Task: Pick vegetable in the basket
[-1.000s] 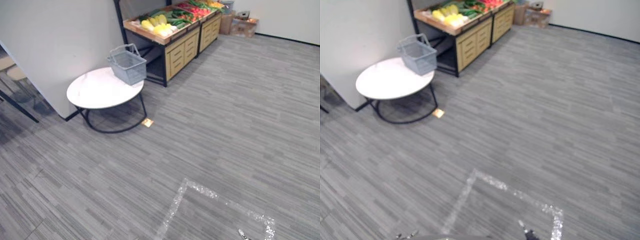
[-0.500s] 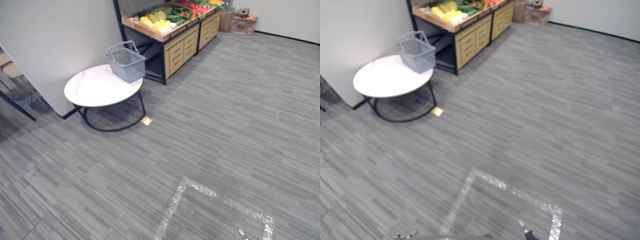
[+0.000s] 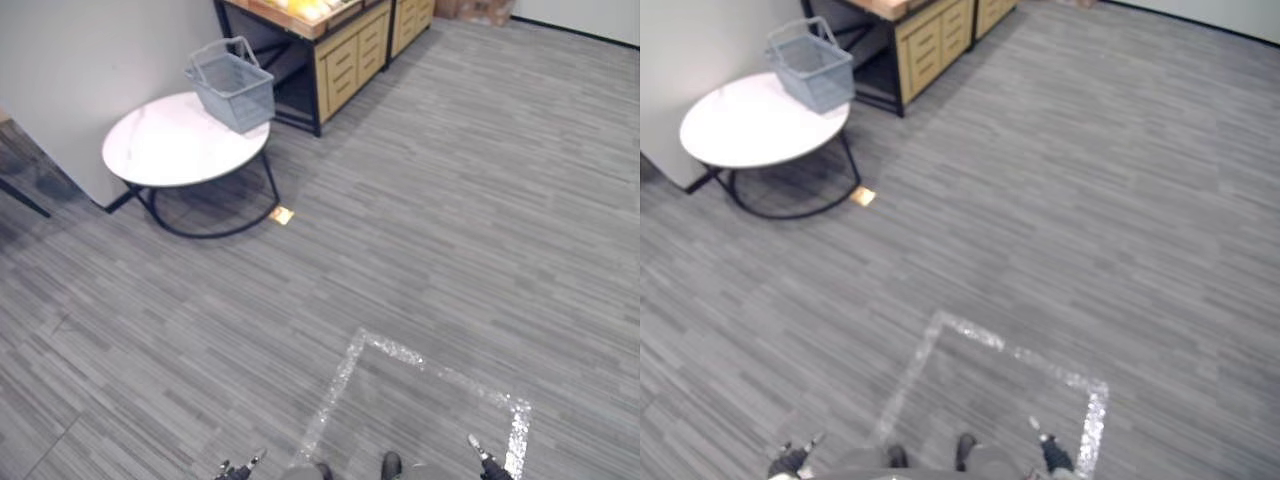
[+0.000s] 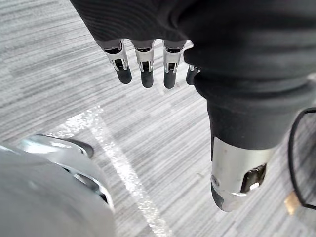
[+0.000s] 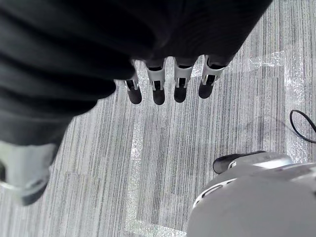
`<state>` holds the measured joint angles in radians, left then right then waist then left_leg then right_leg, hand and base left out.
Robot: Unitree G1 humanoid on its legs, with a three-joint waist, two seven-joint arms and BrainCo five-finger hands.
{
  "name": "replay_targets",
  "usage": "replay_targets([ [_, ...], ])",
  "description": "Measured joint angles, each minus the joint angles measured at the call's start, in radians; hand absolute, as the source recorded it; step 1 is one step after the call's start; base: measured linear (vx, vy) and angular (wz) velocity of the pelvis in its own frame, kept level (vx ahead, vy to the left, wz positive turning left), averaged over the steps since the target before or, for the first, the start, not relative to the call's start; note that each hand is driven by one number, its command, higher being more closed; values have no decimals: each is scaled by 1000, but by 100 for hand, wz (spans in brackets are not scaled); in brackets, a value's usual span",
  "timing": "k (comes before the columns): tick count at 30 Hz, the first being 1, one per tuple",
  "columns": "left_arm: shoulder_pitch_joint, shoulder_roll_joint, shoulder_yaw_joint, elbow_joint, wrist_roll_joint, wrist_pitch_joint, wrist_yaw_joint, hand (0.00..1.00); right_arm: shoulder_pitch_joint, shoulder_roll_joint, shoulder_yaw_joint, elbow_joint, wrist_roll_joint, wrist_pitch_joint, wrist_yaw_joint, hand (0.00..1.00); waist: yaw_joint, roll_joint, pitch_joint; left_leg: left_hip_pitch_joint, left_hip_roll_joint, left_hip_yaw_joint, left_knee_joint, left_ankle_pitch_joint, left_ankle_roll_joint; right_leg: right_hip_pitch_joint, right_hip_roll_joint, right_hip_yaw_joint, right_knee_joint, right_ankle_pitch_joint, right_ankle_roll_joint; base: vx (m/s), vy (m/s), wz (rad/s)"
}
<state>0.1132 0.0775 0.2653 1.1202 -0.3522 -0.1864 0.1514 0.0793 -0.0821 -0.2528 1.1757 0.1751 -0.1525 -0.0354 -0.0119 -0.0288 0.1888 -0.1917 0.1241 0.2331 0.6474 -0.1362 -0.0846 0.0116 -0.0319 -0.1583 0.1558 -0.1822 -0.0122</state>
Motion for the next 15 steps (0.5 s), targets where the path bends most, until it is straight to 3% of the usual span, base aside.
replay_targets([
  [1,4,-36,42,-9,-12,0,-1,0,9,-18,10,-2,0,1,-1,0,5,26,15,-64,44,-5,178,70,26,50,13,-4,5,-17,-5,75,12,6],
  [4,10,-40,53,-18,-44,-4,-2,0,21,-20,45,-3,-1,4,-2,0,19,23,15,-152,37,-28,249,33,15,87,-15,-4,1,-40,-4,116,23,6],
  [6,10,-39,50,-15,-65,-5,-4,0,2,-21,45,-3,-4,10,-2,0,20,20,16,-191,29,-27,59,35,14,88,-35,0,-15,-44,3,205,74,-1],
  [8,24,-46,46,-15,-70,-7,-2,0,-8,-26,68,-15,-11,10,-4,0,22,23,16,-176,31,-26,-337,114,7,104,-51,6,-40,-60,36,320,162,-6],
  [10,40,-55,47,-14,-69,-7,2,0,-10,-38,106,-37,-12,8,-6,0,24,32,13,-169,51,-29,-535,167,-4,128,-55,18,-50,-86,73,432,270,-17],
  [12,41,-69,54,-11,-76,-8,8,0,-17,-49,113,-41,-12,7,-6,0,45,51,13,-173,79,-28,-578,174,-5,163,-62,43,-53,-124,108,487,375,-36],
  [13,50,-69,54,-3,-78,-7,9,0,-19,-50,111,-38,-12,7,-6,0,53,45,8,-172,70,-29,-536,255,1,206,-95,49,-62,-156,127,541,414,-32],
  [14,57,-45,51,-1,-77,-8,6,0,-21,-25,103,-23,-12,7,-4,0,55,3,-20,-187,20,-12,-463,254,22,216,-153,68,-57,-165,113,566,370,-20],
  [15,56,-35,45,1,-76,-8,6,0,-24,-10,103,-19,-12,8,-1,0,52,-20,-43,-203,-5,1,-440,223,32,193,-181,82,-33,-152,101,597,294,-4],
])
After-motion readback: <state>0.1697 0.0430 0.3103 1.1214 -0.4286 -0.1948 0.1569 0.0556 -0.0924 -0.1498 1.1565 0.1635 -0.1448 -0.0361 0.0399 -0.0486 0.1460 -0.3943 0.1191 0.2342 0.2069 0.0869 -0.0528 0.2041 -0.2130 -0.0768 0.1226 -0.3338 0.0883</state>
